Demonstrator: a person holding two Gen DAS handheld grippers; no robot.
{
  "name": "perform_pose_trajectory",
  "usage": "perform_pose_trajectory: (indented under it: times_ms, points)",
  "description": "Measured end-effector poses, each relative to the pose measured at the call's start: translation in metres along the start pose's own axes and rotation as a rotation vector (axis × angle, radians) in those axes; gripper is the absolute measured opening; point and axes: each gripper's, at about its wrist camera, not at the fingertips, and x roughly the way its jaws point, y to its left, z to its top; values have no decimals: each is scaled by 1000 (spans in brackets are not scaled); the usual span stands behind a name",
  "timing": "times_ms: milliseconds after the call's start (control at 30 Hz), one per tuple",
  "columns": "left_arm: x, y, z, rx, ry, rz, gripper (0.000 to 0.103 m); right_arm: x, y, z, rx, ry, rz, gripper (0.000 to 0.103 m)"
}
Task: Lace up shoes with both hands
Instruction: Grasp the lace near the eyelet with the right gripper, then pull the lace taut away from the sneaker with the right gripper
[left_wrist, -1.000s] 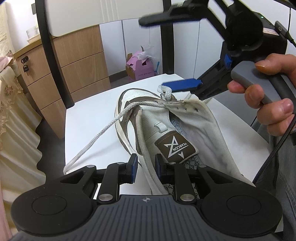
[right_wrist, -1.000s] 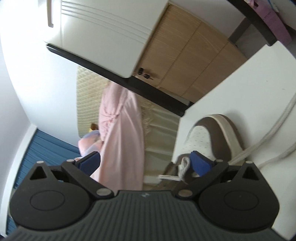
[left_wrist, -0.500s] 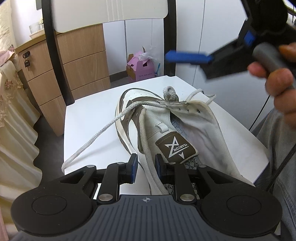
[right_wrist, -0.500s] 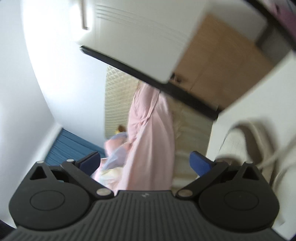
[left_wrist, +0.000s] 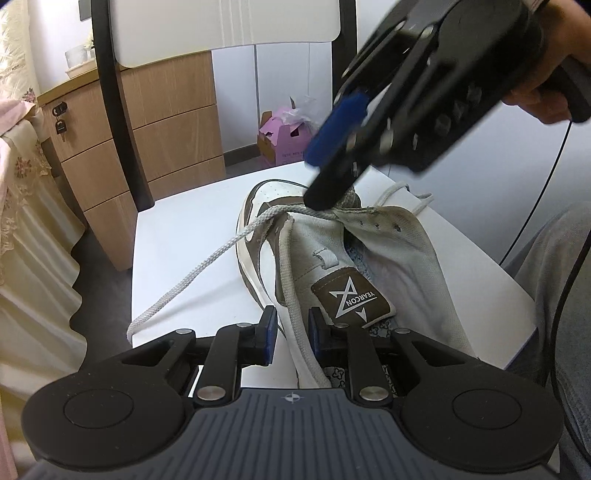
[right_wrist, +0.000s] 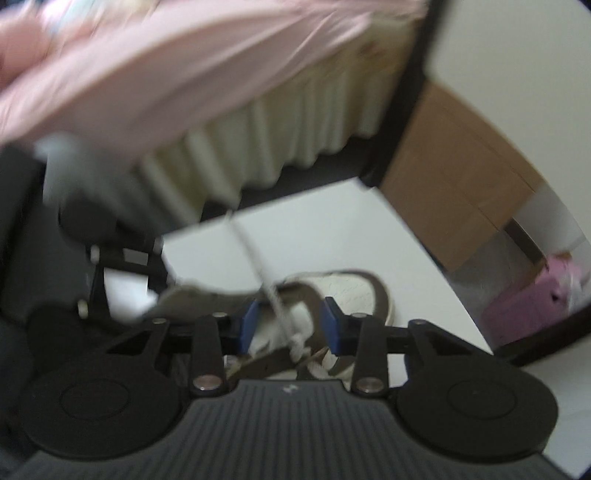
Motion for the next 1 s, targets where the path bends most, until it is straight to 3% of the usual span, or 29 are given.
perform_pose_trajectory:
  times_ms: [100, 133, 167, 200, 300, 467, 667, 1000]
  points:
    - [-1, -3, -1, 29, -4, 8, 20, 19, 10, 11, -87, 60, -21, 28]
    - [0, -4, -1, 34, -5, 8, 20, 24, 13, 12, -107, 67, -29, 22]
    - [0, -4, -1, 39, -5, 8, 20, 29, 15, 12, -117, 75, -40, 6]
    - [0, -4, 0, 44, -3, 8, 20, 31, 16, 11, -111, 80, -48, 2]
    - [0, -5, 0, 60, 6, 22, 20, 28, 11, 9, -12, 14, -39, 2]
    - [0, -10, 1, 95, 15, 44, 20, 3, -9, -1, 215, -189, -10, 2]
    - [3, -14, 4, 111, 32, 60, 20, -7, -2, 6, 238, -262, 9, 1]
    - [5, -11, 6, 98, 47, 61, 18, -34, 9, 44, 219, -362, 56, 2]
